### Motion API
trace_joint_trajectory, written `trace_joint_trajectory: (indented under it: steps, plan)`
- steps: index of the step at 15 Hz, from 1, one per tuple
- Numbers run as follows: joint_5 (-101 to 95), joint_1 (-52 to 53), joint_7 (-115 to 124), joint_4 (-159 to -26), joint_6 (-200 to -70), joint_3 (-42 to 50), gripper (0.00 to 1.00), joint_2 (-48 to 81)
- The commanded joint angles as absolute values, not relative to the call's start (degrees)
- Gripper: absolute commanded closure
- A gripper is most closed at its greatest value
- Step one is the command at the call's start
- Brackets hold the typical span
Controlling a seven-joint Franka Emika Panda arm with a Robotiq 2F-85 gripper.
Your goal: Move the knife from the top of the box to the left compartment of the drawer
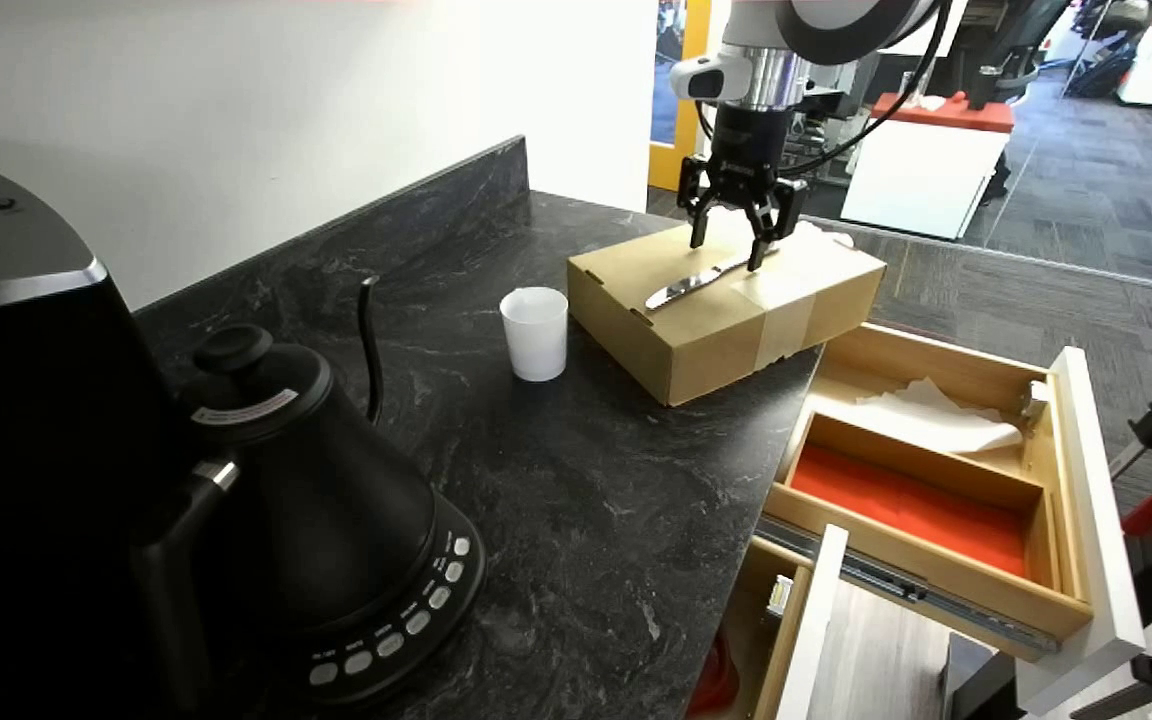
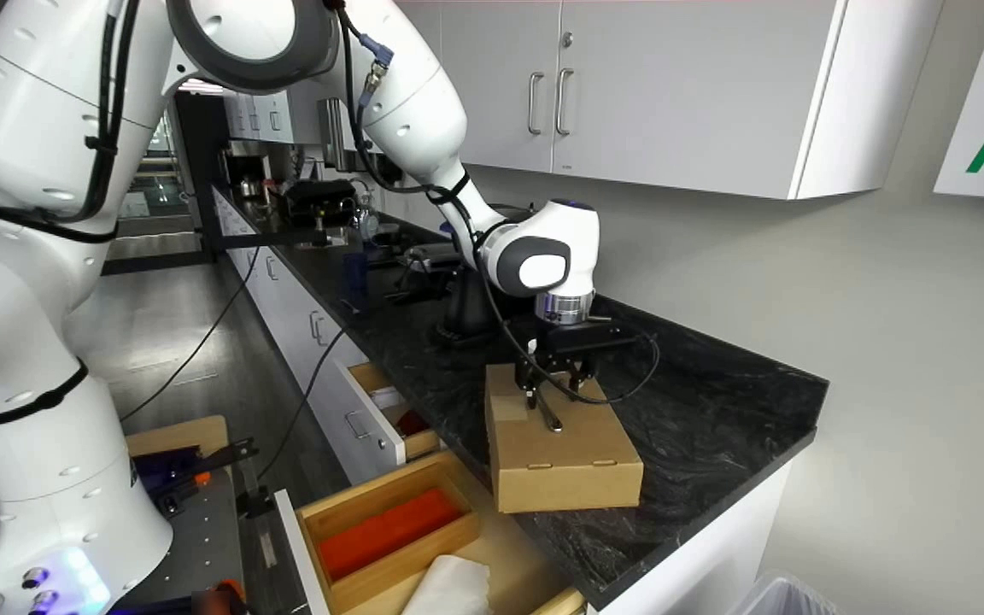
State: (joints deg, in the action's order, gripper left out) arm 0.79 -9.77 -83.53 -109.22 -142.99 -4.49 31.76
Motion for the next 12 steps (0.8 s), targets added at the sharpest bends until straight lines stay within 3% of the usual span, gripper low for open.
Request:
trace_joint_trajectory:
  steps: [1, 8, 10, 12]
  plan:
    - [2.3, -11.7, -85.4, -105.2, -140.1, -6.0, 0.47, 33.7]
    - [2.9, -11.9, -85.4, -103.1, -138.6, -6.2, 0.93, 34.6]
    - [2.9, -11.8, -85.4, -103.1, -138.6, -6.3, 0.98, 34.6]
    - [2.9, -11.9, -85.5, -103.2, -138.5, -6.3, 0.94, 34.5]
